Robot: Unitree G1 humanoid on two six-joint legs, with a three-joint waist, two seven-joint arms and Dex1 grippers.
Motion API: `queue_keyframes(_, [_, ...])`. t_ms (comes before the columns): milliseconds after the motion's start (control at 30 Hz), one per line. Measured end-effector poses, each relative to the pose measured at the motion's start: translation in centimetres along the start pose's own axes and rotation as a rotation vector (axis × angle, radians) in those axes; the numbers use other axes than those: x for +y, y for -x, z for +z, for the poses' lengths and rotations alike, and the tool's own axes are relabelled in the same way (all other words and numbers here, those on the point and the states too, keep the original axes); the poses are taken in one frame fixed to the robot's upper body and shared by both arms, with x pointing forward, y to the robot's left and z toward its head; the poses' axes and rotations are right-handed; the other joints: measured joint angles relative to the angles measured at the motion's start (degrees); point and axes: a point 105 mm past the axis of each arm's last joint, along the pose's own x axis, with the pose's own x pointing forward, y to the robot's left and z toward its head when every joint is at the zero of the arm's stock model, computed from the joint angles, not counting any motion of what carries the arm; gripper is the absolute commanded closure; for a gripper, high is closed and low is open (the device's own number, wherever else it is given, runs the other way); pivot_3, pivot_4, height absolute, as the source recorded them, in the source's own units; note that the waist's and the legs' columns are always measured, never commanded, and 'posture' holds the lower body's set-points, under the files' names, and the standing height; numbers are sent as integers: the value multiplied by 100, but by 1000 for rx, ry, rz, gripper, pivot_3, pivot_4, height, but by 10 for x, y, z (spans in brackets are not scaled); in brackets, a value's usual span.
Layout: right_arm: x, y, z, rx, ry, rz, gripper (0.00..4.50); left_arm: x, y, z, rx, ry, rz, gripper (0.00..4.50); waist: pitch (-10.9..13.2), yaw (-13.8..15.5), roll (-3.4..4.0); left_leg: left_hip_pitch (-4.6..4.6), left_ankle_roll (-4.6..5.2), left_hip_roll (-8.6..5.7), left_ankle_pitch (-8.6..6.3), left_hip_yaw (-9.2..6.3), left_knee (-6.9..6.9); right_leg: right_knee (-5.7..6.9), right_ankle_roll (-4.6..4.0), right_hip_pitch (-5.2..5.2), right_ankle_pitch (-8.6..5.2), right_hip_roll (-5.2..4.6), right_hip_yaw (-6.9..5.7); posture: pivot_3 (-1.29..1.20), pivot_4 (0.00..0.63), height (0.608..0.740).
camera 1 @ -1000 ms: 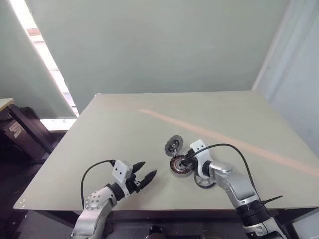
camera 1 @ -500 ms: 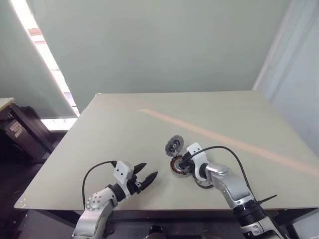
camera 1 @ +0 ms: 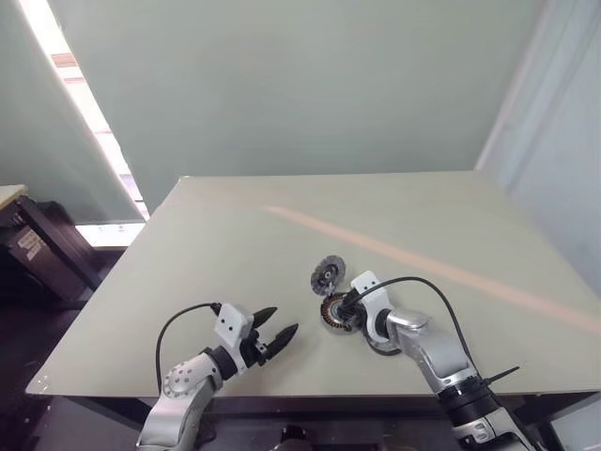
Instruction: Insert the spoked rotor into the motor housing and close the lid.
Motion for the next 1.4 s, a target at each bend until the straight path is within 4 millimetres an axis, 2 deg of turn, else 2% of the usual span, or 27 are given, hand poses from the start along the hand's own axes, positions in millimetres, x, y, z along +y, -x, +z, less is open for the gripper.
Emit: queue_keyframes(1400, [-2,1,-1,32,33,8,3704,-5,-6,2,-5,-9,-25,1075,0,1,0,1,-1,1,-1,0,0,0,0,1,0,0,-1,0,0,740])
